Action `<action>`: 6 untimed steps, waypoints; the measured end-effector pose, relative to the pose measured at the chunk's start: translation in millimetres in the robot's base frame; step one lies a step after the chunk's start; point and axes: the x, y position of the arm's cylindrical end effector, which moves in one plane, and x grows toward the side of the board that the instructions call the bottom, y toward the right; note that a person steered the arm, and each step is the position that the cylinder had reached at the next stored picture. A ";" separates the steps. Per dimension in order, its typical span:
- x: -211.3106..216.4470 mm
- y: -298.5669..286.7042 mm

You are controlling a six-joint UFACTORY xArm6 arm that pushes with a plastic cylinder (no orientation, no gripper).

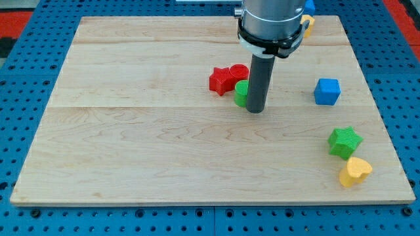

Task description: Slide green star a bit right

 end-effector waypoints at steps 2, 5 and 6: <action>-2.7 -0.5; 70.1 68.0; 68.4 136.9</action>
